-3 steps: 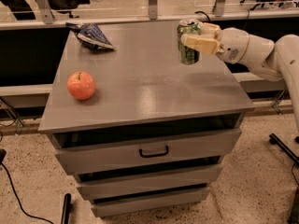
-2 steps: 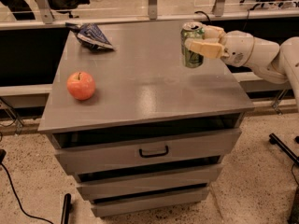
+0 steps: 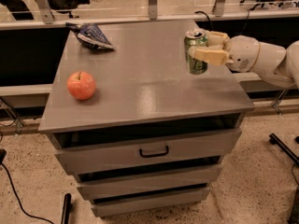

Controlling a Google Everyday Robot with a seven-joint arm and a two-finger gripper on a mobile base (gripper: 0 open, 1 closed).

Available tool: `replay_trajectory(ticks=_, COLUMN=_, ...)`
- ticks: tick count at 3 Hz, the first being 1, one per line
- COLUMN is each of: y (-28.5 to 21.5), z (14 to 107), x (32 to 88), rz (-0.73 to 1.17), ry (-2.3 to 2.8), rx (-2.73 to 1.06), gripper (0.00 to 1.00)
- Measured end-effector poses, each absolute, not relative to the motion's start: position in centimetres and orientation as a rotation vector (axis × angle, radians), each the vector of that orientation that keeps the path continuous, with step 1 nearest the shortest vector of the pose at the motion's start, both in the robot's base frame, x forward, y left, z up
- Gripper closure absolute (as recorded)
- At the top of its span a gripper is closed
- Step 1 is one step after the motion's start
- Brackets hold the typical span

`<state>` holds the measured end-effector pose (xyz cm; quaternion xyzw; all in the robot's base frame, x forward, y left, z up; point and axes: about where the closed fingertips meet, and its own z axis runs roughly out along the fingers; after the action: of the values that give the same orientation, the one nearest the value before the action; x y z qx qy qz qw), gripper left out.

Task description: Place green can upright

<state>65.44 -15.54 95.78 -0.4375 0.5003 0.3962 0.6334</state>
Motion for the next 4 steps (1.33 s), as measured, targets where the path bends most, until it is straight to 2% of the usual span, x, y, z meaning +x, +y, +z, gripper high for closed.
replay_trajectory(ticks=1, y=-16.1, z=94.5, x=64.7, rz=0.931, ry=1.139, rx=-0.992, gripper=1.0)
replay_trajectory(ticks=2, y=-16.7, z=92.9, x=64.0, rz=0.956, ry=1.176, rx=-0.993, gripper=0.82)
replay_trajectory(ticks=4, y=-18.2, z=90.8, x=63.2, rz=0.959, ry=1.248, rx=-0.973, gripper=0.36)
